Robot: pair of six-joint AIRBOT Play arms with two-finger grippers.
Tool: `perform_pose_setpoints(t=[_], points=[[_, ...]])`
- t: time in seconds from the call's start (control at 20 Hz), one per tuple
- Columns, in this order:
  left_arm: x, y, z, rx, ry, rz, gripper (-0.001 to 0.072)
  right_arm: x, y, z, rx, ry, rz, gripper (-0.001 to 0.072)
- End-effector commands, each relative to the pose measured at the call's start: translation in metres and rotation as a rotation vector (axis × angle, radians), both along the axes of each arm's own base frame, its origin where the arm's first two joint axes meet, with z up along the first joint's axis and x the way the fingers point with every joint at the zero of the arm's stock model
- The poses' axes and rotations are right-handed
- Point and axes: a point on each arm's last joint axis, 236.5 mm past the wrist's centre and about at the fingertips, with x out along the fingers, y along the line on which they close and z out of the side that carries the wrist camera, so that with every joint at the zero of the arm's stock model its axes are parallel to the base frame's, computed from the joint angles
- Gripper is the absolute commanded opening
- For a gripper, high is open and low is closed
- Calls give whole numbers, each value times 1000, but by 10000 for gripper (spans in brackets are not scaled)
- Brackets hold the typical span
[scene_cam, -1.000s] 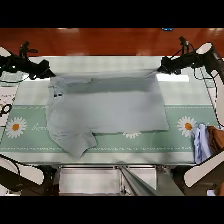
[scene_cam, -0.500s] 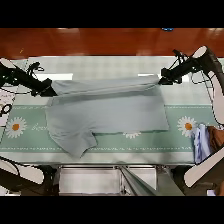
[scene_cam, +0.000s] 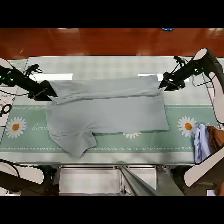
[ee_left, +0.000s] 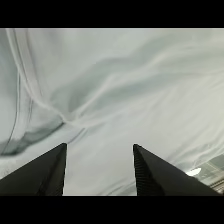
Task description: Fold the shirts.
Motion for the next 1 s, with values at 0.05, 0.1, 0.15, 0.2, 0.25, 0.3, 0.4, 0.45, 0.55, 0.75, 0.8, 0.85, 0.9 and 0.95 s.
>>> perform_pose_setpoints(t=[0.05, 0.1, 0.15, 0.2, 0.25, 0.3, 0.4, 0.45, 0.55, 0.75, 0.8, 0.85, 0.9, 0.95], points=[[-24, 23, 36, 51, -94, 111, 506, -24, -59, 43, -156, -79, -159, 417], [-39, 33, 38, 67, -116, 174, 505, -35, -63, 45, -161, -110, -187, 417], [-60, 44, 34, 76, -129, 260, 505, -51, -65, 42, -167, -136, -215, 417], [-82, 51, 29, 59, -140, 360, 505, -71, -63, 35, -162, -163, -247, 416], [-101, 51, 24, 17, -152, 451, 505, -90, -55, 28, -138, -197, -276, 416], [-118, 46, 20, -43, -159, 535, 505, -110, -40, 22, -98, -231, -297, 416], [-151, 31, 5, -127, -131, 681, 505, -144, -12, 17, -19, -278, -317, 416], [-165, 23, -5, -141, -89, 718, 505, -156, 2, 18, 23, -298, -325, 416], [-191, 11, -26, -118, 0, 701, 505, -174, 20, 21, 77, -317, -323, 416], [-212, 2, -39, -93, 110, 643, 505, -192, 32, 21, 103, -297, -279, 416], [-215, -6, -40, -107, 134, 606, 505, -192, 32, 21, 102, -298, -277, 416], [-217, -14, -42, -118, 157, 571, 505, -192, 32, 21, 103, -298, -278, 416], [-217, -22, -44, -125, 170, 537, 505, -190, 32, 22, 107, -301, -283, 416], [-217, -27, -46, -123, 173, 504, 505, -189, 33, 23, 115, -305, -289, 416]])
